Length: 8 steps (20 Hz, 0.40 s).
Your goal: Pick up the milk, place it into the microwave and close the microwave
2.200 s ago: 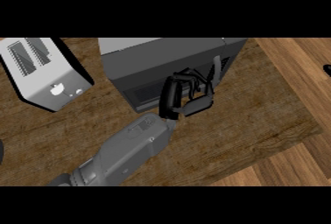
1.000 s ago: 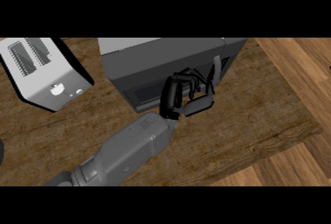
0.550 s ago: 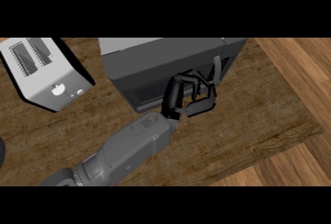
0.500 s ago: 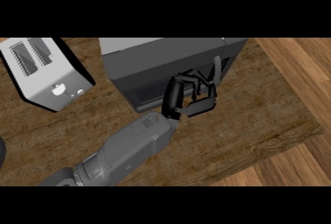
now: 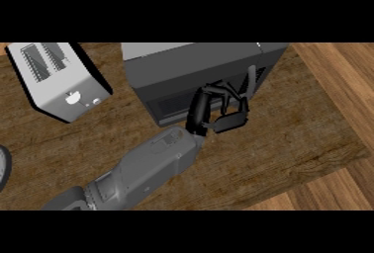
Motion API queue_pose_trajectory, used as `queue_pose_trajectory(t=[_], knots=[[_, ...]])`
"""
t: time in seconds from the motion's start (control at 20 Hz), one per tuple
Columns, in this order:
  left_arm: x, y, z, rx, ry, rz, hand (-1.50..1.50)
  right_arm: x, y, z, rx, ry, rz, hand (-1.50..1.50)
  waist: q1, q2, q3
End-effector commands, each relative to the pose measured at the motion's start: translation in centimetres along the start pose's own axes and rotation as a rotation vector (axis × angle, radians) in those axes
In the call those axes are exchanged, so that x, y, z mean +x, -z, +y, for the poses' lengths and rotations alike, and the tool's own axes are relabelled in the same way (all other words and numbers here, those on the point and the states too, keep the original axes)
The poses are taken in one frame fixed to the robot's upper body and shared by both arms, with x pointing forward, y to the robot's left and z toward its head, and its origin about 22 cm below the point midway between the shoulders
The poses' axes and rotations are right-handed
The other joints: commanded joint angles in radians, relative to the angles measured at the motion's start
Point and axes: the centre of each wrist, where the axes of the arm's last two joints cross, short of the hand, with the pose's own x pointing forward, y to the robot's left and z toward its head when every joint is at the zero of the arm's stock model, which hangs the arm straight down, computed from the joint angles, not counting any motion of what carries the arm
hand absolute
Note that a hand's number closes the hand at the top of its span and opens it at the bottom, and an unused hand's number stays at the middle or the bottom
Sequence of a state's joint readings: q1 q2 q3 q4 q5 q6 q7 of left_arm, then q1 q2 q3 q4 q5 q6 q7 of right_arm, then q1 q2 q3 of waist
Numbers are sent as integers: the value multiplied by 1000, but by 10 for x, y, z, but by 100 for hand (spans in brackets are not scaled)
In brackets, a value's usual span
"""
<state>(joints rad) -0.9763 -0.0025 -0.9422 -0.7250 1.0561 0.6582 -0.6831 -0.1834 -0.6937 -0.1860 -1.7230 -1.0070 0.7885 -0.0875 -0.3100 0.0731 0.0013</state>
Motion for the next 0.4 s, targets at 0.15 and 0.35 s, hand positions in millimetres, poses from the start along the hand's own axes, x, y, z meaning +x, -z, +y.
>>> queue_pose_trajectory(t=[0.15, 0.35], knots=[[-35, -5, 40, 242, 61, 173, -150, 5, -13, 2, -33, 6, 18, -150, 35, 4, -3], [-35, -6, 39, 224, 48, 179, -150, 9, -10, 7, -11, 7, 13, -150, 50, 2, -4]])
